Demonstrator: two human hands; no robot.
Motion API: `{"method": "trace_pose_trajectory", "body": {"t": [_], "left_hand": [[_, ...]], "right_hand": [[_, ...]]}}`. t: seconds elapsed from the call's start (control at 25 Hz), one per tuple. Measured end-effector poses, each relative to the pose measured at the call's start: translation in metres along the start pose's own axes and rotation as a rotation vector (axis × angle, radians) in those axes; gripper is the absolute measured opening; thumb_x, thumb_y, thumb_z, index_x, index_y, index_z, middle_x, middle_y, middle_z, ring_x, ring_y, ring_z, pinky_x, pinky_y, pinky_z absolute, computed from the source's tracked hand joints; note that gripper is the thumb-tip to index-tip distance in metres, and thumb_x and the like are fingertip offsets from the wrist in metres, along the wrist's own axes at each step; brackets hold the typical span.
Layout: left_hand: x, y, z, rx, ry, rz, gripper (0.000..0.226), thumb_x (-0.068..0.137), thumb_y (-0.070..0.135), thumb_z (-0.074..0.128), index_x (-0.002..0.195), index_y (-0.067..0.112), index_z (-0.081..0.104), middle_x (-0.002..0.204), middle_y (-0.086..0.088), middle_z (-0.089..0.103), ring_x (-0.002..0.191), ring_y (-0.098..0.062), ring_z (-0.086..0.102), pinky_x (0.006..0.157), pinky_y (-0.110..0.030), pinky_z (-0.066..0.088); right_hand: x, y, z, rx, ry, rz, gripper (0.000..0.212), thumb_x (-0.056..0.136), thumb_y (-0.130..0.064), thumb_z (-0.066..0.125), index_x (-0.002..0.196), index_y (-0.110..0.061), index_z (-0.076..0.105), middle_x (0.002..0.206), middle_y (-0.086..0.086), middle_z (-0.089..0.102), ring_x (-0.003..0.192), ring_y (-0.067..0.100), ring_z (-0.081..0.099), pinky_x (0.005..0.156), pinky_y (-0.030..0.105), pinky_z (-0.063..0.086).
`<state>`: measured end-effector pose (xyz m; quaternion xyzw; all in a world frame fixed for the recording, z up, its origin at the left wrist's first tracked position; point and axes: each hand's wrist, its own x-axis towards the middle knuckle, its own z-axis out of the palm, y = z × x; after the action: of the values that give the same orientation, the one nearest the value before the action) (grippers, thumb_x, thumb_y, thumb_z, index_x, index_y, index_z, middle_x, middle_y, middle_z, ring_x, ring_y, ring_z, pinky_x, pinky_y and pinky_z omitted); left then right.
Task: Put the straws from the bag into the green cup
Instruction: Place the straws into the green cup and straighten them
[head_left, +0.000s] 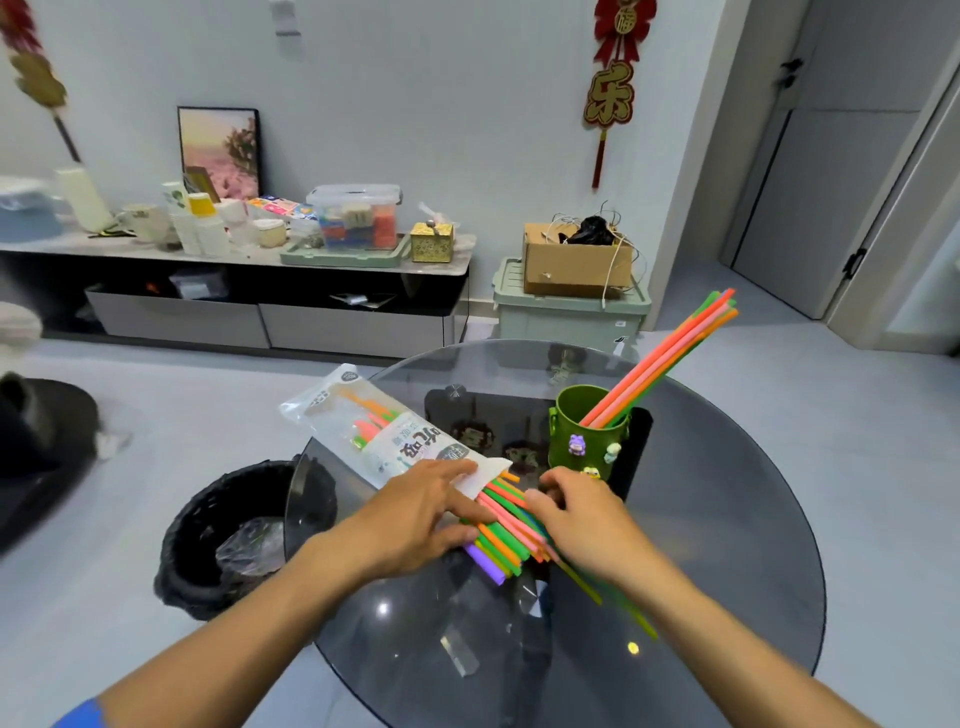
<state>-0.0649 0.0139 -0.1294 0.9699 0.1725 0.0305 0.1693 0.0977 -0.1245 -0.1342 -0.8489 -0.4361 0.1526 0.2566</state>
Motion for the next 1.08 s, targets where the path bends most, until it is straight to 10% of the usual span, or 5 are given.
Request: {"method": "trace_pose_trajectory", "body": {"t": [1.08], "left_hand": [[0.029, 0.008, 0.022, 0.124, 0.179, -0.155, 0.056, 0.097, 0.049, 0.044, 0.149, 0.033, 0.029, 0.157, 0.008, 0.03, 0.142, -0.014, 0.026, 0.109, -0.039, 0.024]], "right_hand": [[-0.008, 0.036, -0.093, -0.642, -0.198, 0.019, 0.012, 0.098, -0.022, 0.044, 0.088, -0.02, 0.037, 0.094, 0.007, 0.058, 0.091, 0.035, 0.058, 0.067, 0.035, 0.036]]}}
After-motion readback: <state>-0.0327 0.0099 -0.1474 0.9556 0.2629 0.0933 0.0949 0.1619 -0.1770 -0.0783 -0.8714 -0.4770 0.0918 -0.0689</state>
